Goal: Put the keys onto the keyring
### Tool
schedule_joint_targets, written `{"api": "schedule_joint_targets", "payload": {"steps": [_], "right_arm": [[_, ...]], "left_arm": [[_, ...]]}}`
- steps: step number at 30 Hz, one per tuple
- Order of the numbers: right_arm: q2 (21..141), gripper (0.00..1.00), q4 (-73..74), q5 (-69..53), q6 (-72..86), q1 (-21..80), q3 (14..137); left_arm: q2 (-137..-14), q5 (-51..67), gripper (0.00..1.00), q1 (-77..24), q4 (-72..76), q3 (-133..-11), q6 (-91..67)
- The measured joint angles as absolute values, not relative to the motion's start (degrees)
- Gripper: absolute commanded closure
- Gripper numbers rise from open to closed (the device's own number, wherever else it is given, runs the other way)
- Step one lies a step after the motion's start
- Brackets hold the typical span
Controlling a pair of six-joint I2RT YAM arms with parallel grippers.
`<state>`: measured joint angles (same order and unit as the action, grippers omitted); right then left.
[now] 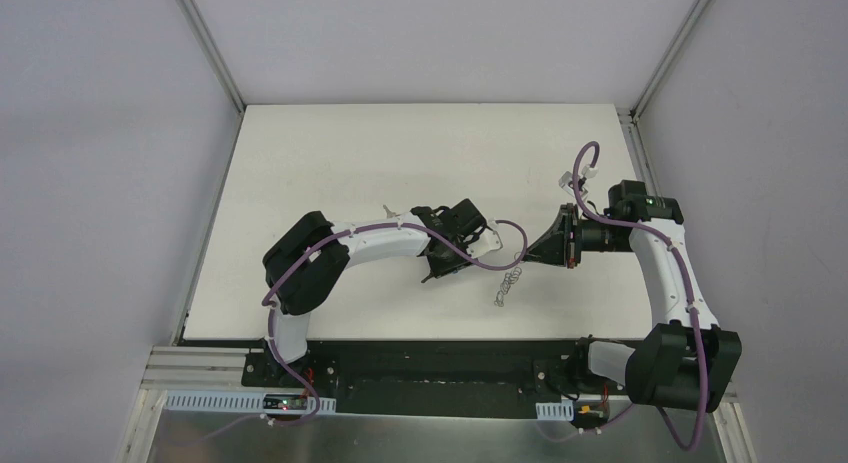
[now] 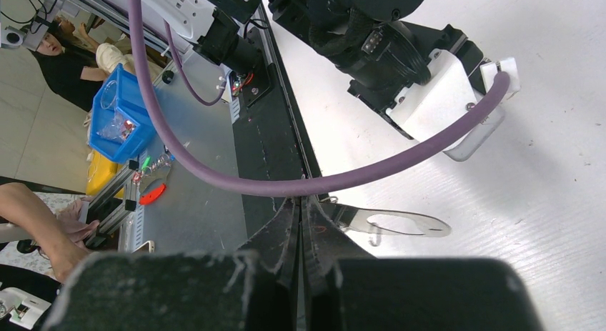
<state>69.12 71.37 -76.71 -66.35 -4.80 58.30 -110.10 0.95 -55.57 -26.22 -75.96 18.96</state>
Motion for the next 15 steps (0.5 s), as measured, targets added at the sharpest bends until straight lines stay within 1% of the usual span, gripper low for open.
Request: {"api": "schedule_joint_targets", "payload": {"steps": [5, 10, 15], "right_arm": [[69.12, 1.00, 71.40, -76.71, -66.50, -4.80, 58.30], [69.12, 1.00, 71.40, -76.71, -66.54, -4.80, 58.30], [69.14, 1.00, 71.40, -76.71, -66.59, -4.80, 58.30]], "left_arm": [[-110.10, 0.93, 0.66, -55.57, -26.17, -75.96, 19.00], [-110.10, 0.95, 0.76, -55.57, -26.17, -75.94, 19.00], [-110.10, 0.97, 0.83, -55.57, -26.00, -75.68, 19.09]]}}
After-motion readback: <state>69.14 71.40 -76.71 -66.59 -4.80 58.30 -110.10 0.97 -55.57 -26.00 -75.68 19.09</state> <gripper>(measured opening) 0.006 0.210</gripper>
